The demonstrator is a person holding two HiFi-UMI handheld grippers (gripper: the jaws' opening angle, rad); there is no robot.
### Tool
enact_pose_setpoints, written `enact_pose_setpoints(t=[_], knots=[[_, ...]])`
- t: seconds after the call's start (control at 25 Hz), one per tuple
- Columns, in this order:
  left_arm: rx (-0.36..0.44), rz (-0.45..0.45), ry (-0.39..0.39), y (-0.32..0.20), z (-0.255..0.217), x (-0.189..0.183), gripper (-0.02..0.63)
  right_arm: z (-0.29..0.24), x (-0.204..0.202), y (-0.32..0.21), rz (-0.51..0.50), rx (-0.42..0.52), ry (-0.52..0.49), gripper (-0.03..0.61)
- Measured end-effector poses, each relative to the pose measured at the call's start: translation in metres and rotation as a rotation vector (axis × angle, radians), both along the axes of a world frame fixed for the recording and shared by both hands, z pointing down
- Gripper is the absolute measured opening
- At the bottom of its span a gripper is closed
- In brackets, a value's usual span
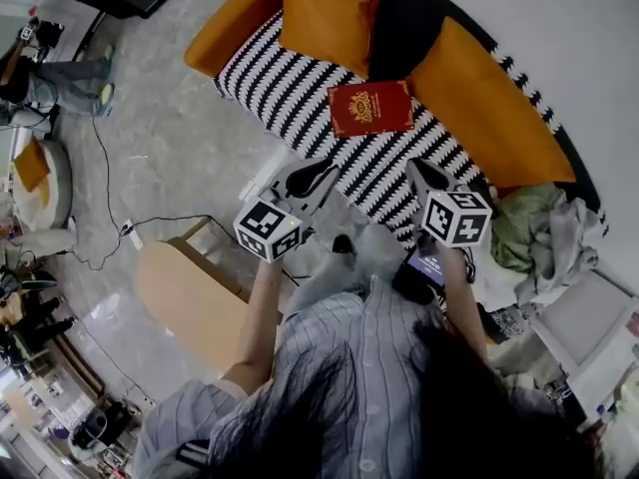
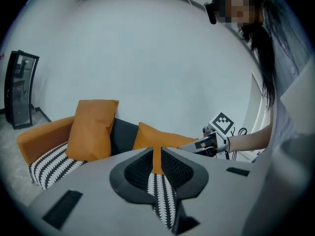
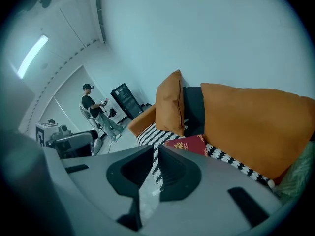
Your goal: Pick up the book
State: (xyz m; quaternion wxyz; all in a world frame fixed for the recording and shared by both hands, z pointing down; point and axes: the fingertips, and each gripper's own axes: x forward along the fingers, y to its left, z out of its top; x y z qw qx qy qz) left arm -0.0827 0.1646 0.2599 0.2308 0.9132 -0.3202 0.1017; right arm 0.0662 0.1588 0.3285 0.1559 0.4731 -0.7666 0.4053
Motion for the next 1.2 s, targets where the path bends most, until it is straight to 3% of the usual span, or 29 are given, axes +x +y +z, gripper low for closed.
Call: enact_pose_setpoints(t=[0.4, 0.84, 1.12, 1.2], knots=[[-0.105, -0.034, -0.035, -0.042, 0.056, 0.016, 0.04, 0.07, 0.043, -0.056, -0.056, -0.073, 0.074, 0.038], [-0.231, -0.039, -0.074, -0.089, 0.159, 0.008, 0.046, 0.177, 0.061, -0.095, -0.054, -0.175, 0.099, 0.04], [-0.347, -0.05, -0.07, -0.126, 0.227, -0.008, 0.129, 0.237, 0.055, -0.118, -0.027, -0.235, 0.074, 0.046], [-0.377, -0.056, -0.063, -0.135, 0.251, -0.011, 0.14, 0.26, 0.056, -0.121, -0.009, -0.262, 0.069, 0.089]])
